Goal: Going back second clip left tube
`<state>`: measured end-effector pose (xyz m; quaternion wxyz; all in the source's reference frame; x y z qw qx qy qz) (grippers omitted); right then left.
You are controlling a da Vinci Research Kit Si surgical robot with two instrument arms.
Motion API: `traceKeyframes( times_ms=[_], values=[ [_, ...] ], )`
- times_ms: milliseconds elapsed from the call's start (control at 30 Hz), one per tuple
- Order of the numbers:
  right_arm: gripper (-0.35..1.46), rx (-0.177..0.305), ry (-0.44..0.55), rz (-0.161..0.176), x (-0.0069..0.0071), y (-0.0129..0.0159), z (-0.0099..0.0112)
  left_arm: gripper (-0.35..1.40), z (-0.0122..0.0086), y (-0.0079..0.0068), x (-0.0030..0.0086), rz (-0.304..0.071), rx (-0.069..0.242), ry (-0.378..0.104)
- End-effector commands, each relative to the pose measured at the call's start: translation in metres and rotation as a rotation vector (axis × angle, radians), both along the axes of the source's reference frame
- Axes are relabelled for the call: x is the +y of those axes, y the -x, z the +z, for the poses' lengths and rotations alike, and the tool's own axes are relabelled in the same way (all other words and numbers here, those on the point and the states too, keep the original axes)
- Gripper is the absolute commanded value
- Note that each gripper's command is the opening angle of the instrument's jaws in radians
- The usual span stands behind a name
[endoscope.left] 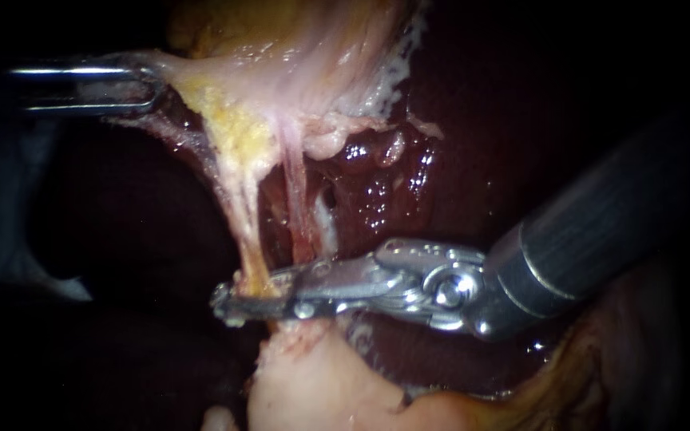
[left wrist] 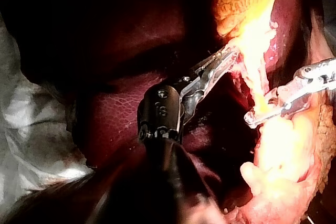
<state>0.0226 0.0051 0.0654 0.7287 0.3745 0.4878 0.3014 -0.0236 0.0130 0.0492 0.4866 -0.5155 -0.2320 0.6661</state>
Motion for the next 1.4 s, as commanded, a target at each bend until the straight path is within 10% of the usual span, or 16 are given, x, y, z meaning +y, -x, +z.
traceKeyframes(
  times_ms=[33, 200, 333, 433, 767, 1400],
  values=[
    [-0.35, 0.000, 0.000, -0.001, 0.0000, 0.0001, 0.0000, -0.35, 0.0000, 0.0000, 0.0000, 0.000, 0.000, 0.000],
    [-0.35, 0.010, -0.004, -0.015, -0.0001, 0.0001, -0.0001, -0.35, 0.0000, 0.0000, 0.0000, 0.000, 0.000, 0.000],
    [0.39, 0.030, 0.024, -0.026, -0.0004, -0.0004, -0.0004, -0.35, 0.0000, -0.0001, 0.0000, 0.000, 0.000, 0.000],
    [0.48, 0.033, 0.097, -0.001, -0.0005, -0.0004, -0.0004, -0.35, 0.0000, -0.0001, 0.0000, 0.001, 0.000, 0.000],
    [0.50, 0.047, 0.403, -0.032, 0.0006, 0.0022, -0.0003, -0.35, 0.0000, -0.0002, 0.0000, 0.001, 0.000, 0.000],
    [0.50, 0.067, 0.577, -0.081, 0.0036, 0.0141, -0.0053, -0.35, 0.0001, -0.0002, -0.0002, 0.001, 0.000, 0.001]
  ],
)
